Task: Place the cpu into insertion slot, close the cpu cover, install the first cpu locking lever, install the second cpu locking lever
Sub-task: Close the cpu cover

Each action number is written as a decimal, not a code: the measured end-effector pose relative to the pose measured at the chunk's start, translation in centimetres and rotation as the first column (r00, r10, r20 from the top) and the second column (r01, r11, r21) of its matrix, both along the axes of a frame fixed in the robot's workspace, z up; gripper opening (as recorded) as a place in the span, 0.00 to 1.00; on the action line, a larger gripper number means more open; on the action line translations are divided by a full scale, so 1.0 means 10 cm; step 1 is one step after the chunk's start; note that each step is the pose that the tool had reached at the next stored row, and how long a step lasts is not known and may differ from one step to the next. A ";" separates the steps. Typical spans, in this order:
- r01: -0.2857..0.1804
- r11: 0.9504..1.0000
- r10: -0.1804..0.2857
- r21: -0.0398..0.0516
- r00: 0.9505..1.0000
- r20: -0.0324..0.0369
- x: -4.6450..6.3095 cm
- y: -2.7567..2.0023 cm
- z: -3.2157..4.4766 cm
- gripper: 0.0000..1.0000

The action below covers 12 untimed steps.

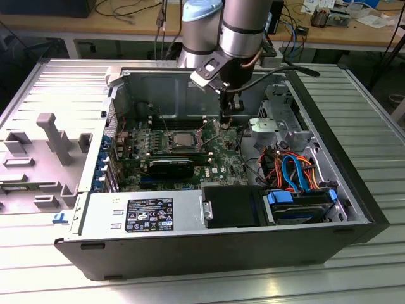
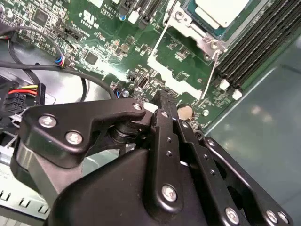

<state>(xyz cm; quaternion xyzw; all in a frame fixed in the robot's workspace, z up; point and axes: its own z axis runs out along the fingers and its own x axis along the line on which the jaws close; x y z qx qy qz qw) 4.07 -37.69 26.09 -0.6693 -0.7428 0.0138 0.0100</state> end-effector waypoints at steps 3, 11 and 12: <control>-0.002 1.000 0.002 0.005 1.000 -0.002 -0.01 0.001 -0.090 0.11; -0.002 1.000 0.002 0.011 1.000 -0.002 -0.16 0.001 -0.093 0.11; -0.002 1.000 0.002 0.012 1.000 -0.001 -0.18 0.001 -0.092 0.11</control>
